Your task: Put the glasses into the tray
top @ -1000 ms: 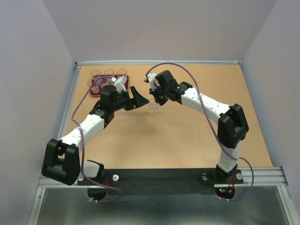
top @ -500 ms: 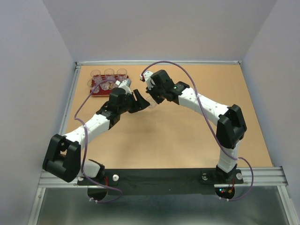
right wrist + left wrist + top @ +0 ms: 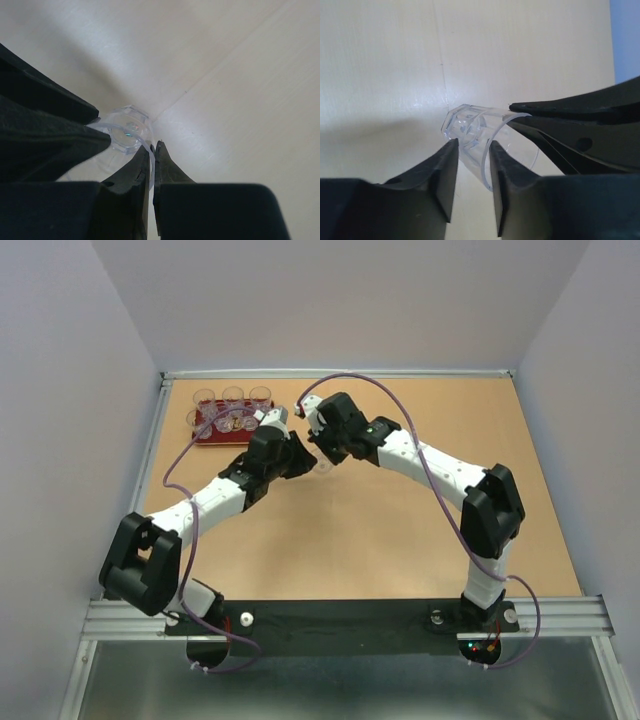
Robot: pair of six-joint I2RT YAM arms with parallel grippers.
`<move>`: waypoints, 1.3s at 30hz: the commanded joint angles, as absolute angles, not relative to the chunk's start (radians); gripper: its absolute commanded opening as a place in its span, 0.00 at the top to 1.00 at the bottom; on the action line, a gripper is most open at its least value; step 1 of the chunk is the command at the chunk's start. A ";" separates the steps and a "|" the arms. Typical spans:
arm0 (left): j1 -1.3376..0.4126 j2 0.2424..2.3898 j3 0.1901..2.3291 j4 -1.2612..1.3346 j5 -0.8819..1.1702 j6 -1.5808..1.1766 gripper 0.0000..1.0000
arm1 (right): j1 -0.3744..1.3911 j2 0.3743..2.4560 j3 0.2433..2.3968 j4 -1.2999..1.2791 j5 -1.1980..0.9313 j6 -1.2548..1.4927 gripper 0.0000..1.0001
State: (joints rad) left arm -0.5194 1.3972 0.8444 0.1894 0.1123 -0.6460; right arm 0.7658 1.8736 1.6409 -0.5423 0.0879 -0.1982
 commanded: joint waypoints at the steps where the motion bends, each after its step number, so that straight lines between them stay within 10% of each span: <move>1: -0.554 1.404 0.887 0.199 0.008 -0.632 0.71 | 0.779 1.868 1.683 -0.525 0.100 -0.187 0.99; 6: -0.568 1.408 0.896 0.189 -0.087 -0.609 1.00 | 0.779 1.850 1.677 -0.528 0.072 -0.186 0.86; 11: -0.572 1.405 0.887 0.198 -0.118 -0.585 1.00 | 0.781 1.807 1.652 -0.537 0.012 -0.212 0.45; 16: -0.569 1.397 0.873 0.204 -0.143 -0.545 1.00 | 0.778 1.703 1.591 -0.549 0.040 -0.287 0.23; 39: -0.224 1.457 0.948 0.146 -0.058 -0.529 1.00 | 0.183 1.148 0.936 -0.345 -0.305 -0.229 0.17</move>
State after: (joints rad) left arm -0.2424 1.4361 0.8642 0.1524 -0.0521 -0.5327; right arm 0.2638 1.2148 1.0157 -0.4599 -0.2111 -0.2523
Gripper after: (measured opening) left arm 0.041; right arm 0.825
